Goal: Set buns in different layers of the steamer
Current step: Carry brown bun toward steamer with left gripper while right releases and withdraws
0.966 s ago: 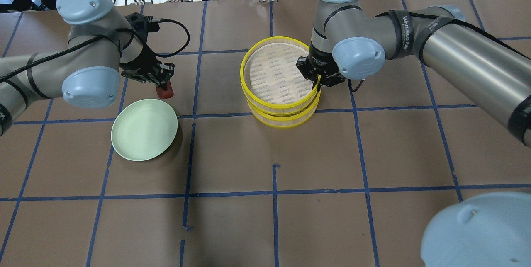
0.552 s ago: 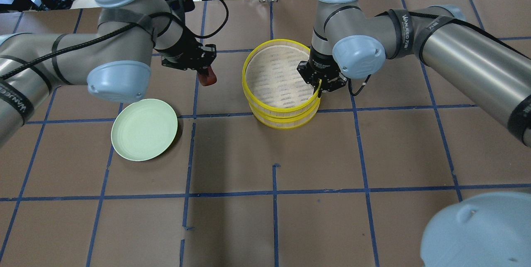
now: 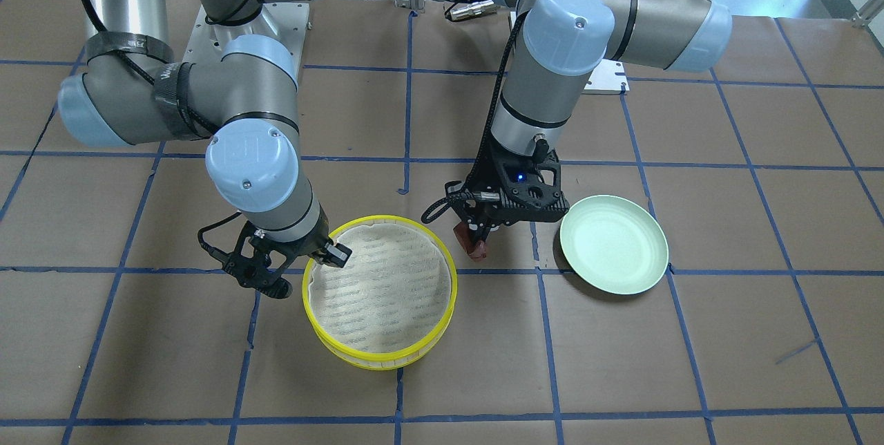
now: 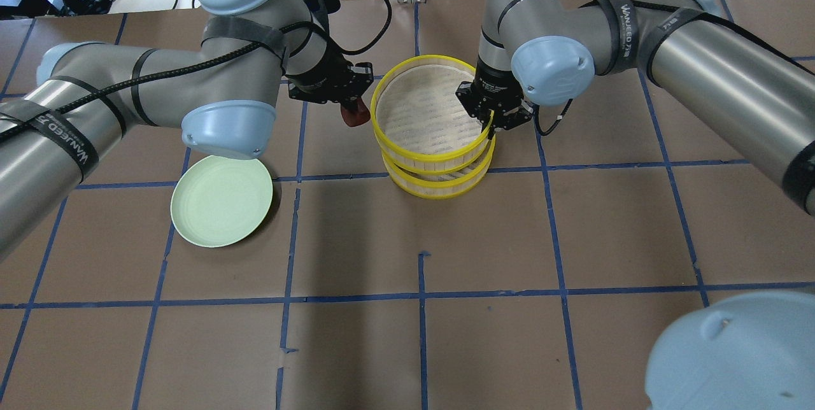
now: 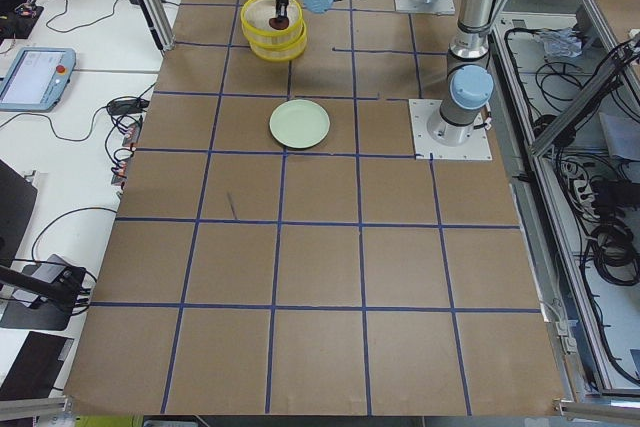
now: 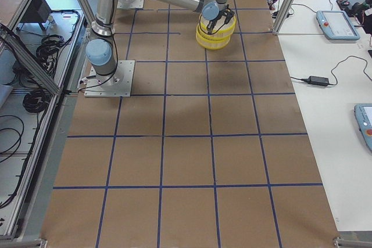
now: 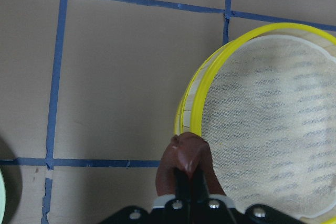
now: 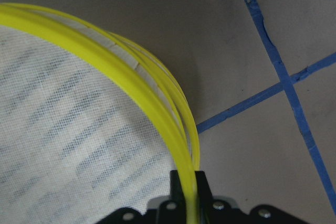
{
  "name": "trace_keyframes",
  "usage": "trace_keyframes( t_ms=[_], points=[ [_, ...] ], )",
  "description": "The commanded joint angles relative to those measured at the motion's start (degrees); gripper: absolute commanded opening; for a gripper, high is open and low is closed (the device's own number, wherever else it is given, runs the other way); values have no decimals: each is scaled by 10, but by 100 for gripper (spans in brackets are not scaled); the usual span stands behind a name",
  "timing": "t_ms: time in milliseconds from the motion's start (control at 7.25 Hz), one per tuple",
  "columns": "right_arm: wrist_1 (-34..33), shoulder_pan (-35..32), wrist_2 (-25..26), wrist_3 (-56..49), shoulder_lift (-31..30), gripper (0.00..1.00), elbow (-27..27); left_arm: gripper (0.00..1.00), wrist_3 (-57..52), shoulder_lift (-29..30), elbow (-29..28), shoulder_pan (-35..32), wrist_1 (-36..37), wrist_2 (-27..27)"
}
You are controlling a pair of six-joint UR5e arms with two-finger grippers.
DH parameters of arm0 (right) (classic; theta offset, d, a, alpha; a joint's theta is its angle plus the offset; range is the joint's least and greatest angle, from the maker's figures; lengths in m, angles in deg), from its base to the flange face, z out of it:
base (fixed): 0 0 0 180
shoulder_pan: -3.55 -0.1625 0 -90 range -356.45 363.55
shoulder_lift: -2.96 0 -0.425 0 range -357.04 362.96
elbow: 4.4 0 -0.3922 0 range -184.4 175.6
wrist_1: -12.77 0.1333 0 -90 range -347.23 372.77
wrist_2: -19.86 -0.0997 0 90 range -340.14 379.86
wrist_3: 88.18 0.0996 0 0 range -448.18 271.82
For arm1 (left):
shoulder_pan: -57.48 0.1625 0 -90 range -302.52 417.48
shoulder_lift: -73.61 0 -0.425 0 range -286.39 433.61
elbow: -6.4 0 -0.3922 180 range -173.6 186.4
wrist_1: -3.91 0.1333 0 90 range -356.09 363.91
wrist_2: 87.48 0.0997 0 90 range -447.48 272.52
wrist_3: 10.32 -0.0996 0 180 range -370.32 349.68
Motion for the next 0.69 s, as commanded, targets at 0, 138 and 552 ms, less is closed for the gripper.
trace_keyframes(
  t_ms=[0,138,552],
  points=[
    [34,0,14,-1,0,6,2,3,-62,-2,4,9,0,5],
    [35,0,20,-1,0,6,2,3,-65,-2,6,9,0,5],
    [29,0,16,0,0,10,5,3,-79,0,15,29,-1,7]
  ],
)
